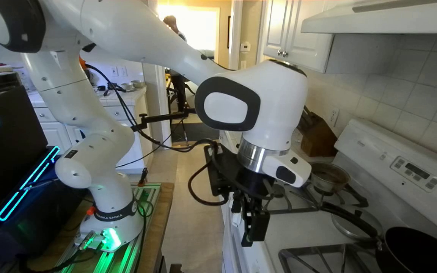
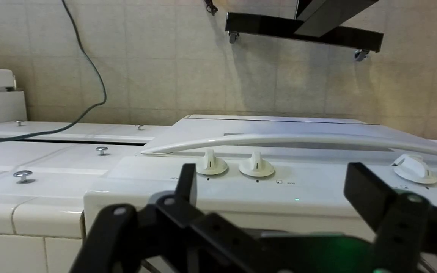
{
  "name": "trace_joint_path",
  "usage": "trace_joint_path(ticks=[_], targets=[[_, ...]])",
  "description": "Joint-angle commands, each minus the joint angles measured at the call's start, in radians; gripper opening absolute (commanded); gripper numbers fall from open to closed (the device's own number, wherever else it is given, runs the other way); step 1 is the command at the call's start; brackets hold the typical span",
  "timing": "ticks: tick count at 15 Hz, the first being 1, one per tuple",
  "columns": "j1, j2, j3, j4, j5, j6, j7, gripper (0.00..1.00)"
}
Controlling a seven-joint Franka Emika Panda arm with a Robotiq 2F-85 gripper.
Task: Turn the pot to the right
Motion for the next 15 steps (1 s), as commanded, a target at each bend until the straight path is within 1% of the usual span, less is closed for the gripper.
trace_joint_path(ticks=[1,4,6,8,12,14,15], targets=[[-0.002,-0.001,0.014,-0.01,0.011,0.025,0.029,1.0],[0.025,0.016,0.055,-0.003,0.059,0.015,0.115,1.0],[0.046,0.047,0.097,0.029,0.111,-0.028,0.237,1.0],[0.062,0.072,0.133,0.044,0.162,-0.007,0.358,1.0],[0.082,0.131,0.187,0.073,0.246,0.101,0.592,1.0],[0.089,0.165,0.204,0.097,0.279,0.157,0.678,1.0],[0.095,0.183,0.208,0.11,0.316,0.188,0.704,1.0]])
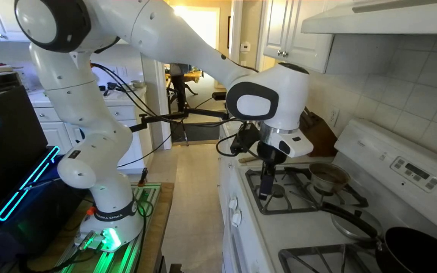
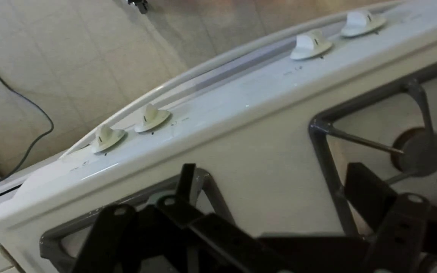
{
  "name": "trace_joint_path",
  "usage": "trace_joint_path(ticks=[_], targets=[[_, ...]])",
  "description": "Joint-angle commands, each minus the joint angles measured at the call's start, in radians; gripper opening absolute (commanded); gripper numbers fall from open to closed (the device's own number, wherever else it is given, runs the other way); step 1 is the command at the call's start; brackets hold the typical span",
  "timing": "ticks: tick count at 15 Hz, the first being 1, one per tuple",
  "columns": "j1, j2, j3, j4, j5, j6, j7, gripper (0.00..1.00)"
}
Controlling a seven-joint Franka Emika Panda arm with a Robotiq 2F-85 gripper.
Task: Turn the pot to the right
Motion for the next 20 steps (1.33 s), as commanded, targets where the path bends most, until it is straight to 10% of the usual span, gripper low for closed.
trace_joint_path(ticks=[1,5,6,17,20], targets=[[0.013,0.077,0.022,0.059,0.085,0.107,0.148,1.0],[0.033,0.155,0.053,0.116,0.057,0.218,0.298,1.0],[0.041,0.176,0.06,0.13,0.047,0.257,0.318,0.75],[0.166,0.37,0.009,0.274,-0.258,0.605,0.549,0.02],[0.211,0.438,-0.052,0.341,-0.41,0.594,0.735,0.0]])
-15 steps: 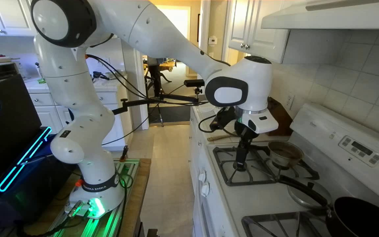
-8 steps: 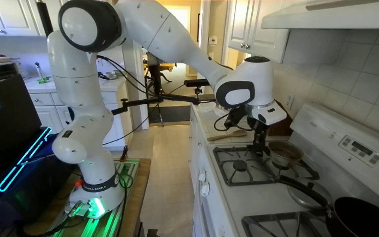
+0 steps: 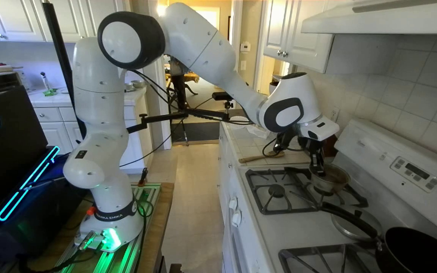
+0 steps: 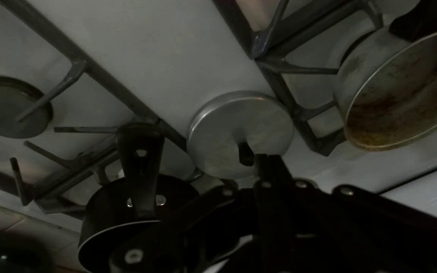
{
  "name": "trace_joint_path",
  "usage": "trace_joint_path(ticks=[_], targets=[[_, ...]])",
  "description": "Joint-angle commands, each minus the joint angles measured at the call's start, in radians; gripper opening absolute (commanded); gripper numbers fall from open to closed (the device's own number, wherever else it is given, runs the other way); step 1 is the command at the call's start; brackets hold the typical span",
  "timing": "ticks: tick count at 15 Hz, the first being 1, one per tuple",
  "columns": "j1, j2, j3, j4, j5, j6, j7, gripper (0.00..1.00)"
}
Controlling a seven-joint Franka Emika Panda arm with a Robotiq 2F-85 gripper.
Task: Turn the pot to the right
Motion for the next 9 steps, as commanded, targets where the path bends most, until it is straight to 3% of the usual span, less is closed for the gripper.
trace_joint_path(ticks=[1,2,3,5,9], targets=[[0.071,0.101,-0.086,0.109,-0.193,-0.014,0.243,0.0],[0.108,0.117,-0.13,0.131,-0.242,-0.046,0.312,0.0],[0.059,0.064,-0.078,0.06,-0.148,-0.007,0.183,0.01],[0.086,0.096,-0.112,0.09,-0.198,-0.015,0.254,0.01],[0.093,0.108,-0.12,0.101,-0.205,-0.021,0.259,0.0]])
